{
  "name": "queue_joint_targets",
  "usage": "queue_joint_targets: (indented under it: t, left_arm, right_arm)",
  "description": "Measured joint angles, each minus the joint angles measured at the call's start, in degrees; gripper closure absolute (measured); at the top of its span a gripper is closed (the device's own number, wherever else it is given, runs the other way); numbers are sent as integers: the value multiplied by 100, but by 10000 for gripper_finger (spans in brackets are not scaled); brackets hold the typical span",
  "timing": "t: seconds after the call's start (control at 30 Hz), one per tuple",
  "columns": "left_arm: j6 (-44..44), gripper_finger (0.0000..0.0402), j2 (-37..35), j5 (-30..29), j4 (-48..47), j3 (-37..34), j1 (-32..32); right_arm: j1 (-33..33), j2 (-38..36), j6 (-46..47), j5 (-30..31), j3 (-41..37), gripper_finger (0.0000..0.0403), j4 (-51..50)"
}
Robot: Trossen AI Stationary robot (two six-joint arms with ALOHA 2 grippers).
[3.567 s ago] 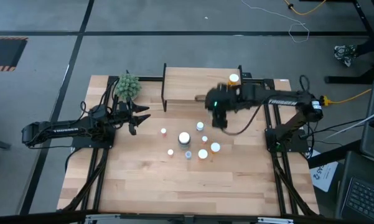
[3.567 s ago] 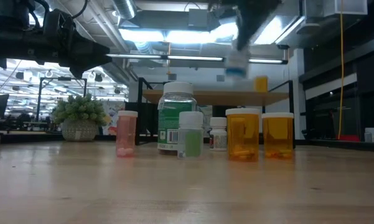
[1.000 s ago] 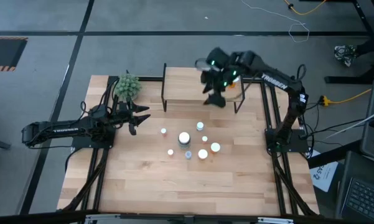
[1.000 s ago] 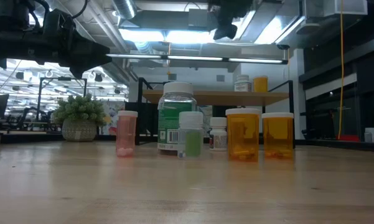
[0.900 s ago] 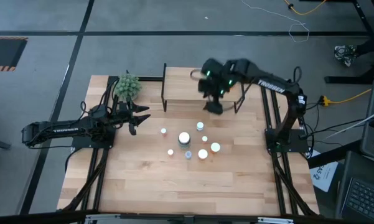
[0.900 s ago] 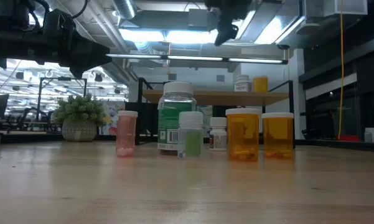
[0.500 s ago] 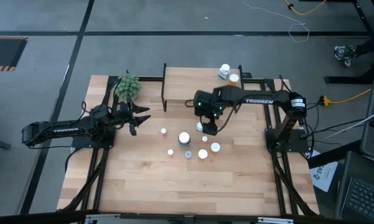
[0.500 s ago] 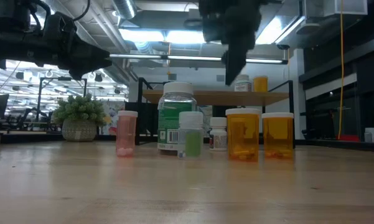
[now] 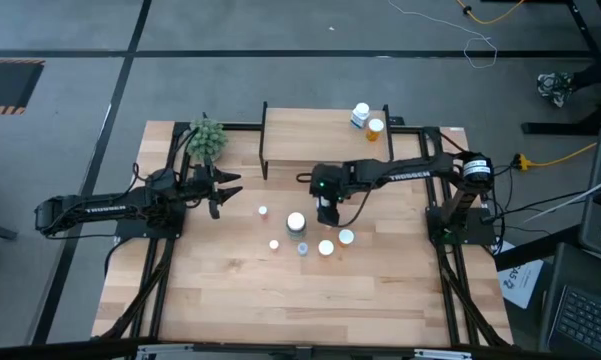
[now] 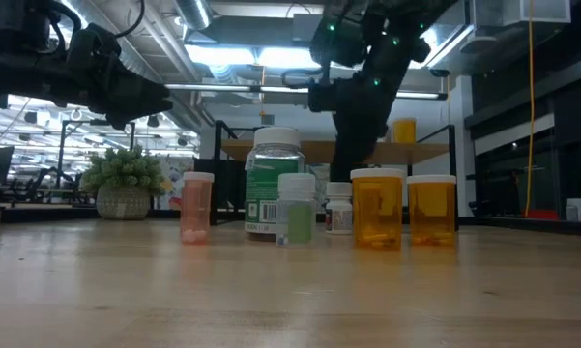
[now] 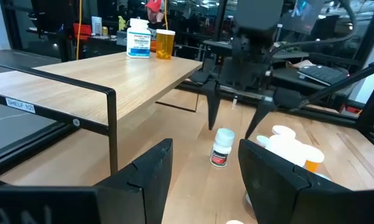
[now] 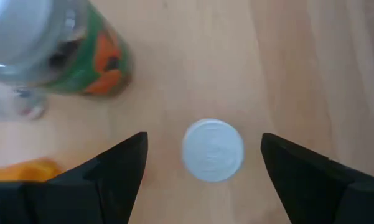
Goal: Pick and place medicine bottles onto shelf by color
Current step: Put the small white medicine bottle on the shelf
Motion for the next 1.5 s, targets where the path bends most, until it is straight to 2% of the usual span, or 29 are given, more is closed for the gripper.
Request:
queue_joint_targets:
  t: [0.13,0.4,0.77,0.97,1.13,1.3,1.4,1.5]
  left_arm:
    - [0,223,-1,0,0,0,0]
    - [0,223,-1,0,0,0,2]
    - [0,223,0,0,-7,0,1]
    - [0,223,-1,0,-15,0,2]
    - [-19,223,0,0,-14,0,2]
    - [-648,223,1,151,368,137,-2]
    - [-514,225,99,361,88,699,-110]
    - [-131,228,615,307,-881,1554,-269]
  right_arm:
    - [9,0,-27,659,-148,87,6]
    - [4,0,-4,687,-152,99,216]
    - [13,210,149,473,-154,180,258]
    - [56,210,136,475,32,253,-8]
    - [165,210,-255,425,742,253,-756]
    - [221,210,-986,432,1920,253,-1765]
    - [102,210,-1392,654,2807,253,-2308]
    - [-124,205,-1689,950,3747,253,-2701]
